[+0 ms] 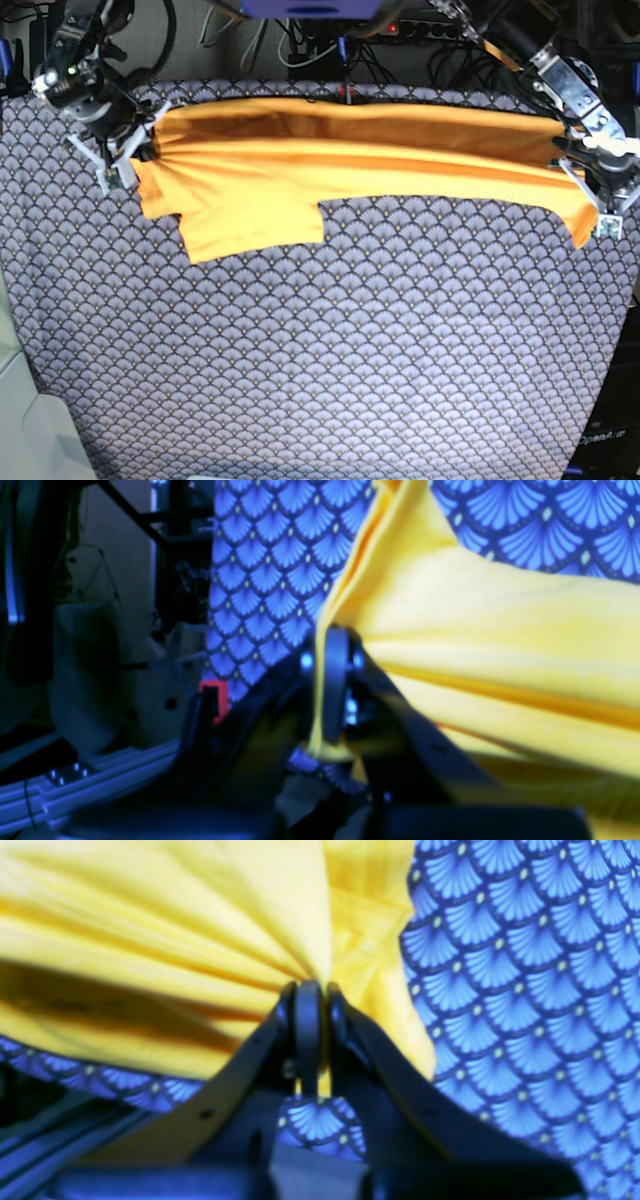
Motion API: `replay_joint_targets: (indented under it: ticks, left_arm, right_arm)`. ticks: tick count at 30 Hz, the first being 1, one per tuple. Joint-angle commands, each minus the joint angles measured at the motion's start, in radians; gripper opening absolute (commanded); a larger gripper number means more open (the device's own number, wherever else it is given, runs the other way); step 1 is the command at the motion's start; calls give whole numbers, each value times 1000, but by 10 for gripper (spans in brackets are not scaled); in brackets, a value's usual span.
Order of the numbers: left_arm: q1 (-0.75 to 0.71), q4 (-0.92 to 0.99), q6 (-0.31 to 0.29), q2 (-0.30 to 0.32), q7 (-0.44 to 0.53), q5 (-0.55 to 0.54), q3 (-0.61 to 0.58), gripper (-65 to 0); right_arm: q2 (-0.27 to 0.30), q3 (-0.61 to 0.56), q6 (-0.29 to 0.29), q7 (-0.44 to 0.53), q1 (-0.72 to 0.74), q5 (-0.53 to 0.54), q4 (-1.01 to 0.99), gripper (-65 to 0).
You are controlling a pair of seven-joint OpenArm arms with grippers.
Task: Fold the T-shirt properly
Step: 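Pull the folded hem edge taut toward the collar with both grippers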
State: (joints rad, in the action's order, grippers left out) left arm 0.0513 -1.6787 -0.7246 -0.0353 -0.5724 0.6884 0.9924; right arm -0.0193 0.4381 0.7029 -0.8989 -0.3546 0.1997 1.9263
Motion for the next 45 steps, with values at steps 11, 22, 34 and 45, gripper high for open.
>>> replay_joint_targets:
  ticks: [11,22,34,45]
  left_arm:
    - [-38,-10,26,-12,7,14,64,-650]
    - [-67,-8,26,-30,10,12,66,-650]
    - [-29,-31,26,-24,10,12,64,-650]
    - [81,-97,26,-21,13,14,62,-650]
  right_arm:
    - [6,3,-5,90,-91,40,20,-650]
    - [8,3,-5,90,-110,36,15,-650]
    - [8,3,-5,90,-110,36,14,-650]
    - [8,3,-5,90,-111,34,12,-650]
